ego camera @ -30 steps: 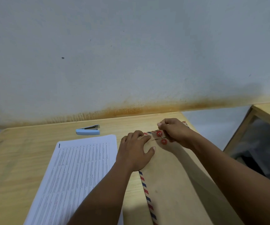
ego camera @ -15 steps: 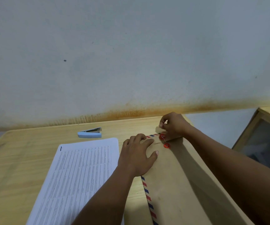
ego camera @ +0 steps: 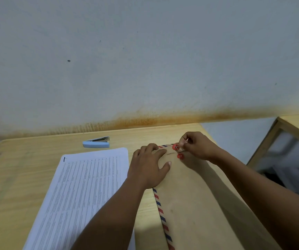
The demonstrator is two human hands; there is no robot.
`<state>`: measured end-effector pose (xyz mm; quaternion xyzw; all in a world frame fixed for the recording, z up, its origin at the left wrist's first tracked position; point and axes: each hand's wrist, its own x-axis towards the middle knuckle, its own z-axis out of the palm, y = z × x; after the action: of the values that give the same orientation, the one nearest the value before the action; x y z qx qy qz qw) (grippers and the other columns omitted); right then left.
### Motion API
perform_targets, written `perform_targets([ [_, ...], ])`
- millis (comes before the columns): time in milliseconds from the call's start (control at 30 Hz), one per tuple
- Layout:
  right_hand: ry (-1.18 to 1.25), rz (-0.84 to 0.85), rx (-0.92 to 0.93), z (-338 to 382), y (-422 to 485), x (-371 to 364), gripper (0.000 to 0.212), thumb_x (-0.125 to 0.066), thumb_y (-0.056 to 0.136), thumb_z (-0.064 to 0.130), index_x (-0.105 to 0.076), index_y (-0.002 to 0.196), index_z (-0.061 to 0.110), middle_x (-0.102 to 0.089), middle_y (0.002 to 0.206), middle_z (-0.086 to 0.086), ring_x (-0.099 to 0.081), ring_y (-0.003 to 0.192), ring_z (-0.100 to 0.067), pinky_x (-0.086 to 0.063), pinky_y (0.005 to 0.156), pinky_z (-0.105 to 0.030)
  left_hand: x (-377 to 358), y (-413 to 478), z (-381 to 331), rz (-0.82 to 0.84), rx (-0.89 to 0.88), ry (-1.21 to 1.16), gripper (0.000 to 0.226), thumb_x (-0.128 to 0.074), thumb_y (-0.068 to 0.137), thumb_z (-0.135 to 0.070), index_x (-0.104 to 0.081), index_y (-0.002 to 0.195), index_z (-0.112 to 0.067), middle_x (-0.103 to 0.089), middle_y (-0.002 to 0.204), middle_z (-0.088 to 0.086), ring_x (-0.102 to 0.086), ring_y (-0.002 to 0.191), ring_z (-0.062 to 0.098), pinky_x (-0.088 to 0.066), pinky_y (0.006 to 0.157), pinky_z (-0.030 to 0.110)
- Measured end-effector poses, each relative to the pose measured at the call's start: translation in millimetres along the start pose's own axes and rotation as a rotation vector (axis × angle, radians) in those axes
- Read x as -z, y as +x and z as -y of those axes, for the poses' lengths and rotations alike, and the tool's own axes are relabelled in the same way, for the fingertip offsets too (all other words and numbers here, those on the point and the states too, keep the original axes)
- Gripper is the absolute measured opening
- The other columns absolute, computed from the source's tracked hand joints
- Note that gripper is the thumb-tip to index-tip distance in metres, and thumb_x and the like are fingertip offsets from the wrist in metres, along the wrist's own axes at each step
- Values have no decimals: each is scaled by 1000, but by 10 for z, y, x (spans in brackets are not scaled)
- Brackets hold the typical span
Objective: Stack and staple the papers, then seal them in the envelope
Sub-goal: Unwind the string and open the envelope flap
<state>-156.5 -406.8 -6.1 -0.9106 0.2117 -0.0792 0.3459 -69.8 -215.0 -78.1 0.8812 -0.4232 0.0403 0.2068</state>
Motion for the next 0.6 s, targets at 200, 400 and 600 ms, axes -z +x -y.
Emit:
perform_targets([
  [200, -37, -106, 13, 73, 296, 75, 13, -55, 97, 17, -68, 95, 12, -62, 85, 7, -54, 73, -6, -40, 61, -23, 27, -13, -28, -22, -13, -7, 59, -38, 94, -65, -46, 146, -40, -44, 145, -11, -39, 134, 13, -29, 115, 38],
  [400, 121, -111, 16, 312, 603, 4, 13, -56, 97, 15, -66, 104, 11, -64, 98, 1, -59, 93, -21, -45, 78, -31, 38, -24, -44, -50, -44, -58, 33, -45, 93, -58, -52, 118, -37, -45, 143, -10, -40, 134, 15, -33, 112, 39],
  [600, -320, 20, -69, 154, 541, 49, 60, -64, 90, 36, -42, 144, 22, -46, 147, -10, -47, 131, -33, -44, 106, -49, 63, -23, -36, -74, -28, -106, 41, -46, 96, -40, -57, 135, -31, -58, 141, -9, -46, 132, 15, -36, 111, 38],
])
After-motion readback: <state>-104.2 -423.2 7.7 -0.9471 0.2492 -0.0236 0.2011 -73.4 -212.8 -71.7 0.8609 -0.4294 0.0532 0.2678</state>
